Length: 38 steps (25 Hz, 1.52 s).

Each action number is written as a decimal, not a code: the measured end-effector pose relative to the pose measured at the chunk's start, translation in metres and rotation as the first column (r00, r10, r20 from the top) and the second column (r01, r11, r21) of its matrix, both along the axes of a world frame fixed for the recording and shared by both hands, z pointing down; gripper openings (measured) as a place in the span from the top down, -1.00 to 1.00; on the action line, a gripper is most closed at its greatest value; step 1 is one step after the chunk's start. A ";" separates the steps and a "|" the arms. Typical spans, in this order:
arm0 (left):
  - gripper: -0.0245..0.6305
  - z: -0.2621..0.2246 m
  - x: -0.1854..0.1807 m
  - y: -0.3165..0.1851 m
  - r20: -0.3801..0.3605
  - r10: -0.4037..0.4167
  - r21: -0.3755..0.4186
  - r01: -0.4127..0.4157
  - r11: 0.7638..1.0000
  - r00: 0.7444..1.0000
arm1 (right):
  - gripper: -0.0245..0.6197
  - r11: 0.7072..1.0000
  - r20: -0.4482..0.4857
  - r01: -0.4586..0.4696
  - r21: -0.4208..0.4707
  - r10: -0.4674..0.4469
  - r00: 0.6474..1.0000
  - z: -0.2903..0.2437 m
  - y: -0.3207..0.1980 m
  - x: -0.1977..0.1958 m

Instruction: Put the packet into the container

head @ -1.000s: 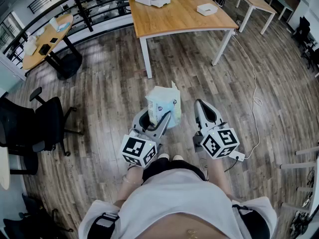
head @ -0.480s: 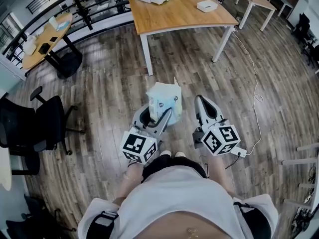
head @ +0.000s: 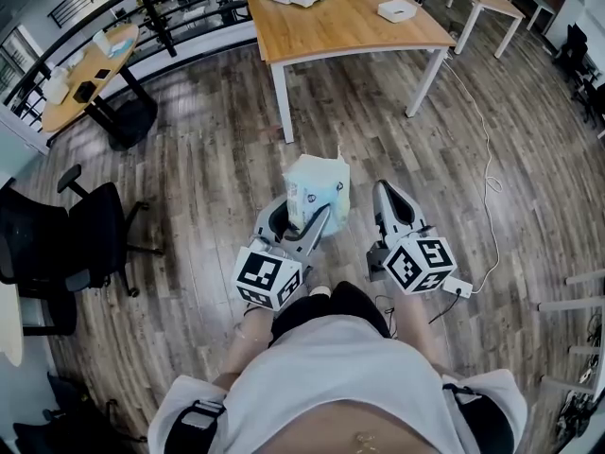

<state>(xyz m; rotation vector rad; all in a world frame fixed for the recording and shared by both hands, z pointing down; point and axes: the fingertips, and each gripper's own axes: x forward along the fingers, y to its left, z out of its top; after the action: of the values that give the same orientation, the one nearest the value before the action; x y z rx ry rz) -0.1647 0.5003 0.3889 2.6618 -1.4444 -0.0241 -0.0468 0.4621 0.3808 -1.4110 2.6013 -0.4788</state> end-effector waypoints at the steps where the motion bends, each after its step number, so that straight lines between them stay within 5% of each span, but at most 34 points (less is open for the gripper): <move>1: 0.27 0.001 -0.002 -0.001 0.000 0.002 -0.002 -0.002 1.000 1.000 | 0.89 1.000 0.004 -0.002 -0.003 0.002 1.000 0.001 0.000 -0.002; 18: 0.27 0.008 0.004 -0.035 -0.006 0.067 -0.022 -0.067 0.998 0.998 | 0.89 0.994 -0.001 -0.109 -0.012 0.109 0.994 0.006 -0.025 0.016; 38: 0.27 0.003 0.030 -0.175 -0.048 0.037 -0.052 -0.039 0.998 0.998 | 0.89 0.990 0.058 -0.144 -0.007 0.144 0.988 -0.007 -0.171 0.054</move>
<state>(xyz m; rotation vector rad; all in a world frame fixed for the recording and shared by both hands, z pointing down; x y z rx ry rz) -0.1350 0.3253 0.3923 2.6277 -1.3613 -0.0442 0.0075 0.2906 0.3743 -1.5480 2.4326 -0.4959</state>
